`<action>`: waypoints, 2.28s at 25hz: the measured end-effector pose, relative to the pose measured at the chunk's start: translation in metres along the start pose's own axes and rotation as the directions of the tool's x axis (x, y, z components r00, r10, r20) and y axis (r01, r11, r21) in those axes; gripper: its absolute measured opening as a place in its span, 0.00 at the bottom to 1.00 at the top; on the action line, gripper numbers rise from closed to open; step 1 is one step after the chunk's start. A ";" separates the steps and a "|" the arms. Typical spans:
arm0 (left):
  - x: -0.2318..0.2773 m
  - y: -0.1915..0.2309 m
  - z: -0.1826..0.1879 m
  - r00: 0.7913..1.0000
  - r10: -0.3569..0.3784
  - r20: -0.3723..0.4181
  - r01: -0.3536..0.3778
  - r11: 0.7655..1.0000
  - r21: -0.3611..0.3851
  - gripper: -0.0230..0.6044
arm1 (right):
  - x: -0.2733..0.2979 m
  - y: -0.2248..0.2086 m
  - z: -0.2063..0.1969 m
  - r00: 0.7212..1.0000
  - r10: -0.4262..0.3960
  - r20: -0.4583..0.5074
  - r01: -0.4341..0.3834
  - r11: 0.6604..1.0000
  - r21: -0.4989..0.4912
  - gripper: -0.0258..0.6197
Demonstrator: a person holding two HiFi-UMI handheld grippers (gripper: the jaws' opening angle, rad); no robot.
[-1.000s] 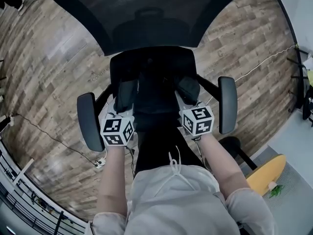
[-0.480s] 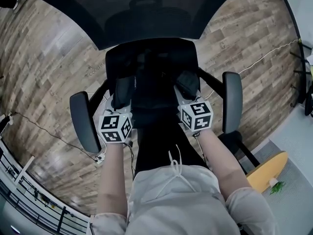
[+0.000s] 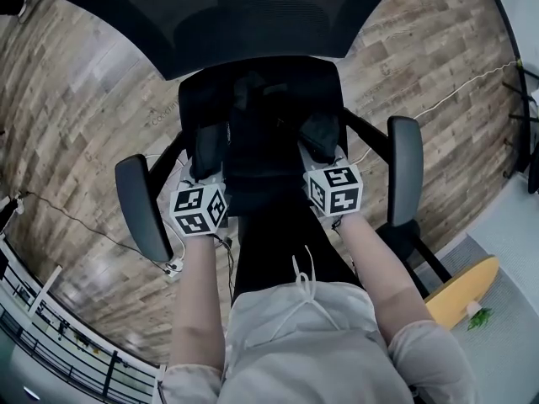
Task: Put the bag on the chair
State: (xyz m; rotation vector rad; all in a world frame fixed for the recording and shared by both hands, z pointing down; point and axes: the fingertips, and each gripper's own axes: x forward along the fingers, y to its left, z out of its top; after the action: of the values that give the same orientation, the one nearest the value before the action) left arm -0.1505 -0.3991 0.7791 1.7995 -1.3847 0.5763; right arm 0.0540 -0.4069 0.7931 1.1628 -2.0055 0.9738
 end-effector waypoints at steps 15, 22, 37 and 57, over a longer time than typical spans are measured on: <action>0.027 0.016 -0.050 0.997 -0.002 -0.079 0.004 1.000 0.031 0.16 | 0.029 -0.012 -0.046 0.998 -0.056 -0.036 0.056 0.998 -0.013 0.16; 0.029 0.021 -0.059 0.997 -0.019 -0.076 0.022 0.999 0.036 0.19 | 0.034 -0.012 -0.062 0.997 -0.070 0.012 0.069 0.997 0.015 0.20; -0.001 0.009 -0.046 0.998 -0.017 -0.056 0.019 0.999 0.040 0.59 | 0.001 -0.009 -0.061 0.973 -0.230 -0.003 0.230 0.973 -0.034 0.64; -0.142 -0.042 0.038 0.990 -0.016 0.137 0.000 0.994 0.113 0.44 | -0.131 0.051 0.027 0.962 -0.204 0.181 0.183 0.975 0.128 0.28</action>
State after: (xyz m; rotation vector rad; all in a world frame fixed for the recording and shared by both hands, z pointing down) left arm -0.1578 -0.3407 0.6385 1.9663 -1.4615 0.5447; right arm 0.0598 -0.3543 0.6604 1.5357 -1.9590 0.9108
